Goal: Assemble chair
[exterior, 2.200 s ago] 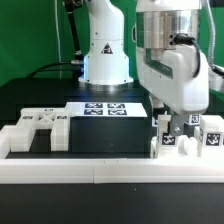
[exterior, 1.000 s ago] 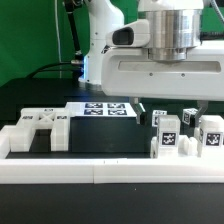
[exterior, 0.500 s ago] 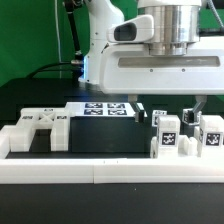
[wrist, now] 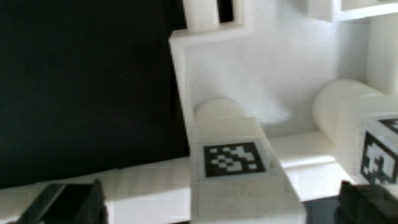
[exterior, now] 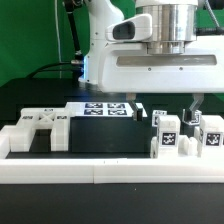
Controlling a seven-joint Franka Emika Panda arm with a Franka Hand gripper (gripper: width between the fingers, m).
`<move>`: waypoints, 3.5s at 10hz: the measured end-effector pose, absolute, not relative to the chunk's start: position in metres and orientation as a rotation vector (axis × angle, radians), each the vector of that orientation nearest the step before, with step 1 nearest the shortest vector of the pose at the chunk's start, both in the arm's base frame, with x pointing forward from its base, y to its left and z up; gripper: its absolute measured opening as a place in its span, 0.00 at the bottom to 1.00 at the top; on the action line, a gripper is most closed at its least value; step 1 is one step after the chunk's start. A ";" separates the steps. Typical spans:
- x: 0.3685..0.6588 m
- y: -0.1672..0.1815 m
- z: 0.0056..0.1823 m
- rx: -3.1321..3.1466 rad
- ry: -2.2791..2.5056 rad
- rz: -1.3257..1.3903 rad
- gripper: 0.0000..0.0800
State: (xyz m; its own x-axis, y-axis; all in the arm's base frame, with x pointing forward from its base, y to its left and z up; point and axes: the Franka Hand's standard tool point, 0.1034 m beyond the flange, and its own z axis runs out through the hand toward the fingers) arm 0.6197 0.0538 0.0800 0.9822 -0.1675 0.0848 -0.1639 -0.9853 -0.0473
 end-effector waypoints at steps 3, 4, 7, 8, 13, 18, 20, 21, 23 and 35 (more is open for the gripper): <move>0.617 0.055 0.076 -3.109 0.109 -0.216 0.81; 0.614 0.052 0.073 -3.118 0.057 -0.251 0.81; 0.601 0.045 0.056 -3.139 0.004 -0.287 0.81; 0.598 0.043 0.047 -3.148 0.004 -0.287 0.81; 0.593 0.045 0.022 -3.161 0.010 -0.255 0.81; 0.588 0.043 0.012 -3.169 0.011 -0.229 0.65; 0.588 0.042 0.013 -3.169 0.012 -0.230 0.41; 0.588 0.042 0.013 -3.169 0.012 -0.230 0.41; 0.588 0.042 0.013 -3.169 0.012 -0.230 0.41; 0.581 0.031 0.067 -3.096 0.100 0.206 0.40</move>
Offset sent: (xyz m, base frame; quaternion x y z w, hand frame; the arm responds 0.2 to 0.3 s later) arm -0.0222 -0.0008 -0.0053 0.0003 0.0505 -0.1189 0.9916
